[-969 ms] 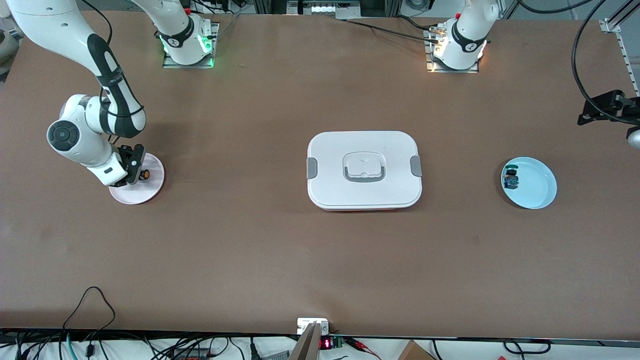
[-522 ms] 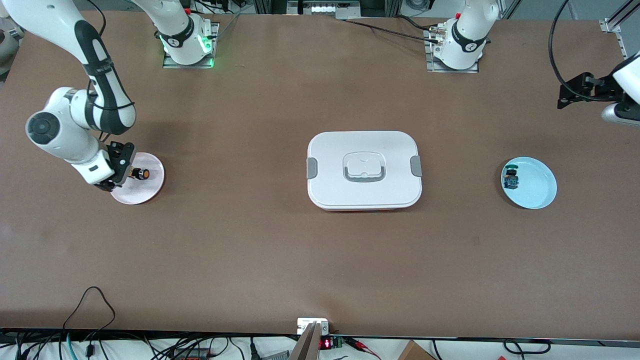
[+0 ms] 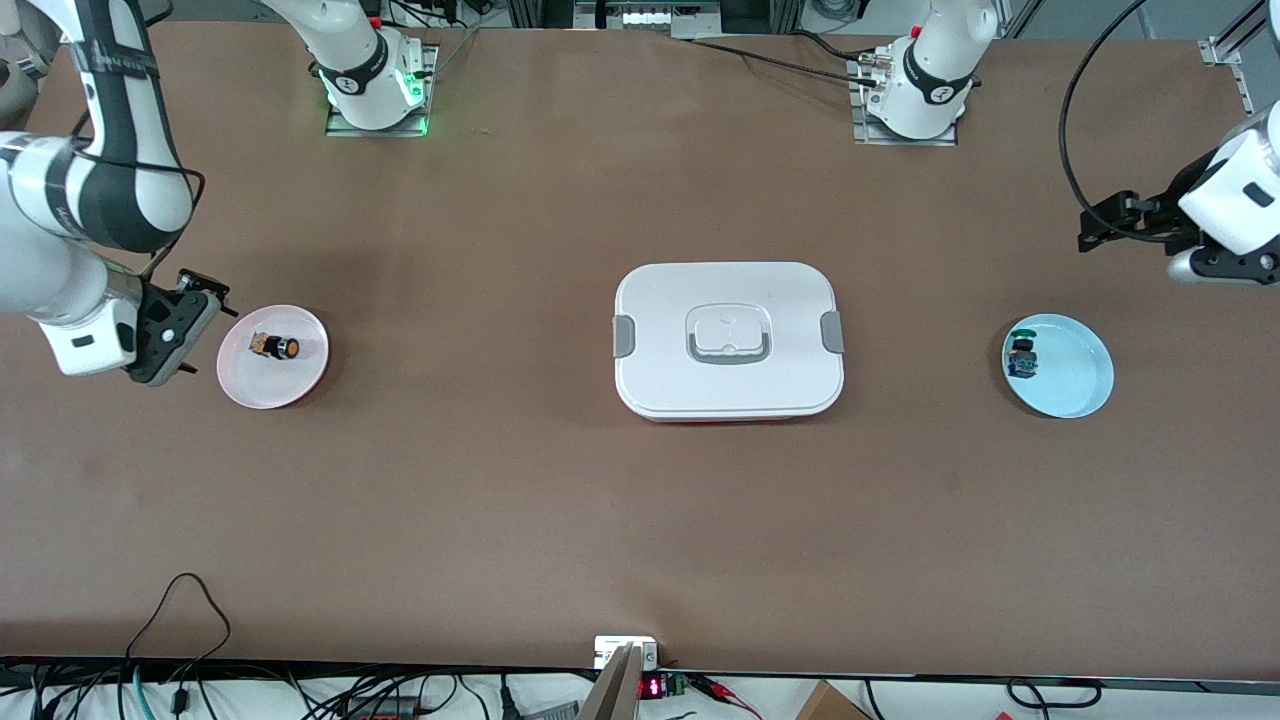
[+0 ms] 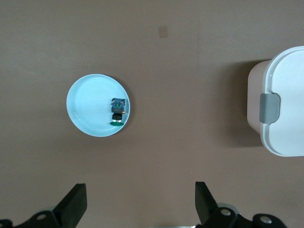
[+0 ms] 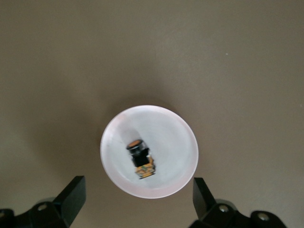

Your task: Transfer orange switch to right arm and place

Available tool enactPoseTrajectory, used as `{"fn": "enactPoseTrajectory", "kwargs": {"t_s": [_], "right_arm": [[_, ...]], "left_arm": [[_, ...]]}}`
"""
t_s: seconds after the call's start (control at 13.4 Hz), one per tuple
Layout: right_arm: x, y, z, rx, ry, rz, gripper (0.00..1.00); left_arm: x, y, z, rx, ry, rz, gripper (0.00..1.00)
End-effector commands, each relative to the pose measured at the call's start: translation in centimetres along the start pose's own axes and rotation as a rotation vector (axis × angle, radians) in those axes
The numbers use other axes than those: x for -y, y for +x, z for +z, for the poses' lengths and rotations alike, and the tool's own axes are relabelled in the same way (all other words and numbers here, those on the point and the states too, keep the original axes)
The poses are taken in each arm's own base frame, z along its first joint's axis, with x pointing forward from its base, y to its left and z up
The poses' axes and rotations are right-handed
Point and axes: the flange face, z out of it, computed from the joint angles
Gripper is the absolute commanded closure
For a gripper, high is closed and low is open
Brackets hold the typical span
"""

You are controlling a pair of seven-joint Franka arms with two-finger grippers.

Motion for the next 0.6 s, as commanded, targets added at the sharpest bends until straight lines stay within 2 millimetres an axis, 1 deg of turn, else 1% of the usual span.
{"fn": "enactPoseTrajectory", "kwargs": {"t_s": [0.0, 0.07, 0.15, 0.22, 0.37, 0.52], "right_arm": [[1.8, 1.0, -1.7, 0.066, 0.089, 0.333, 0.00], [2.5, 0.7, -2.0, 0.094, 0.117, 0.496, 0.00], [3.1, 0.8, -2.3, 0.117, 0.127, 0.602, 0.00], [4.0, 1.6, -3.1, 0.129, 0.123, 0.672, 0.00], [5.9, 3.5, -5.3, 0.209, 0.103, 0.795, 0.00], [7.2, 4.4, -7.5, 0.259, 0.089, 0.864, 0.00]], "left_arm": [[0.6, -0.7, 0.0, -0.012, -0.025, -0.025, 0.00], [1.1, -0.8, -0.1, -0.006, -0.030, -0.031, 0.00], [1.3, -0.8, -0.1, -0.003, -0.030, -0.028, 0.00], [1.1, -1.0, 0.0, 0.012, -0.029, -0.025, 0.00], [0.9, -1.3, 0.2, 0.043, -0.029, -0.023, 0.00], [0.8, -1.2, 0.5, 0.052, -0.031, -0.018, 0.00]]}}
